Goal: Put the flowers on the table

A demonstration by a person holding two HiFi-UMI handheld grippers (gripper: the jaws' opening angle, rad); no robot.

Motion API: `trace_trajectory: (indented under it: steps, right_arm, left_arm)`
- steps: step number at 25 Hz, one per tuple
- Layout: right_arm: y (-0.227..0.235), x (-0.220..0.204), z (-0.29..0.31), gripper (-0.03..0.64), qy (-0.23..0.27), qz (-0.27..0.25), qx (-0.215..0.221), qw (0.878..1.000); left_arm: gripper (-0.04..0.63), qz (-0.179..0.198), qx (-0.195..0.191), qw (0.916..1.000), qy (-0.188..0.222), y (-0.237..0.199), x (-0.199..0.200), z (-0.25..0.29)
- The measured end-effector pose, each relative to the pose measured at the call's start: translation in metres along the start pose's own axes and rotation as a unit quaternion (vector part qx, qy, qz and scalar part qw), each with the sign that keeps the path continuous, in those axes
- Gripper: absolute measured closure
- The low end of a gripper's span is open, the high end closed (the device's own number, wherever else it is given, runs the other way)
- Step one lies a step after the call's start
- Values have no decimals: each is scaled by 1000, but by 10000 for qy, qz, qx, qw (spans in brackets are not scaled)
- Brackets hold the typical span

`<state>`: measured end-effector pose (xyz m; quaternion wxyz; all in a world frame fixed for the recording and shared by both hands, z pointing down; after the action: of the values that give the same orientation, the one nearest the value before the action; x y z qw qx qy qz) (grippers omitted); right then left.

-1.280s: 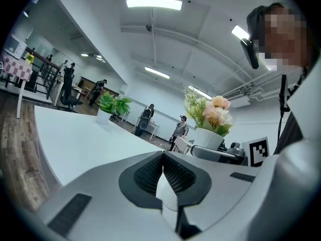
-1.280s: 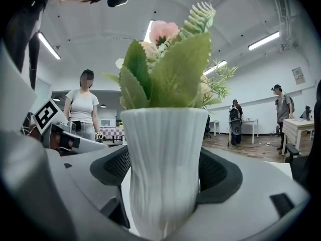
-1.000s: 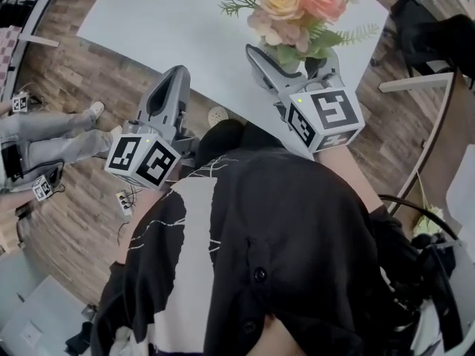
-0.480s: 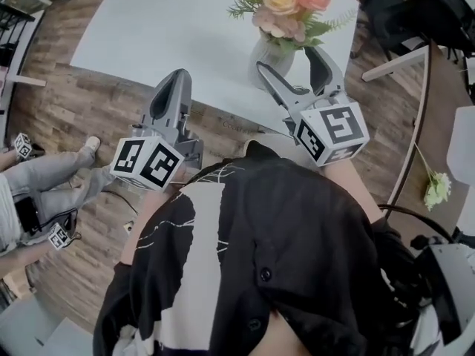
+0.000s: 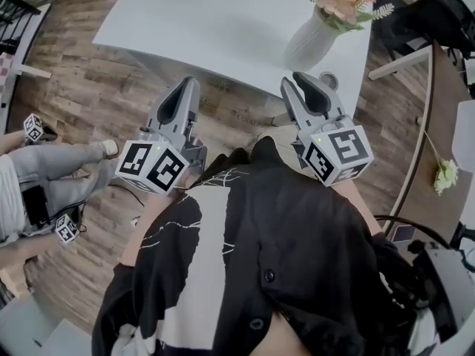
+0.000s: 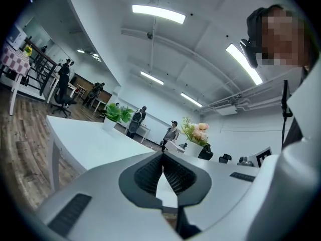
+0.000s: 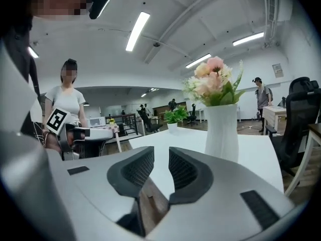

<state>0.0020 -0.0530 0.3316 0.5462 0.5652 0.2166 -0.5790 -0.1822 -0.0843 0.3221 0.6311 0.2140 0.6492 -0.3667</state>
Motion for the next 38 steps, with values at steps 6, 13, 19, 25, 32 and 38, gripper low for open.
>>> trace_trajectory:
  steps: [6,13,19,25,32,38]
  right_arm:
    - [-43,-22,8,583,-120,330,60,9994]
    - [-67,-29,18,601,-72,1032,305,9942]
    - [-65,-36,17,601,-195,1113,261,9933]
    - [-69,-37,21,601,-299,1004,262,9942]
    - [-72,-35,25,601,-395,751,253,9961]
    - [-75,-37,27,601,-443,575,278,9970]
  left_arm:
    - [581,-31,159,9999,12,-20,1,-44]
    - [581,-3,251,9997,-3,-26,-5,-76]
    - [581,-191,500,9986,4,-35,-12,-91]
    - [581,-248,690,9973,87,-45,-9,-99]
    - [581,-262,760,9967,102,-46,-7,-99]
    - [581,-154,778,9968,61,-43,-8,-99]
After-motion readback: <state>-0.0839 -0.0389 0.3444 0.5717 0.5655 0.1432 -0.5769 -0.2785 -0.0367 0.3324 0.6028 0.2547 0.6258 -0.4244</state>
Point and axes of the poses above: the fingertips, and each gripper's own axes: z forward along the fingers, y to its right, x out of its top, the point moved 1 cm from there along -z, backward along the fingers, and after that the axes turned 15 degrees about z, right-handed, at the moved point
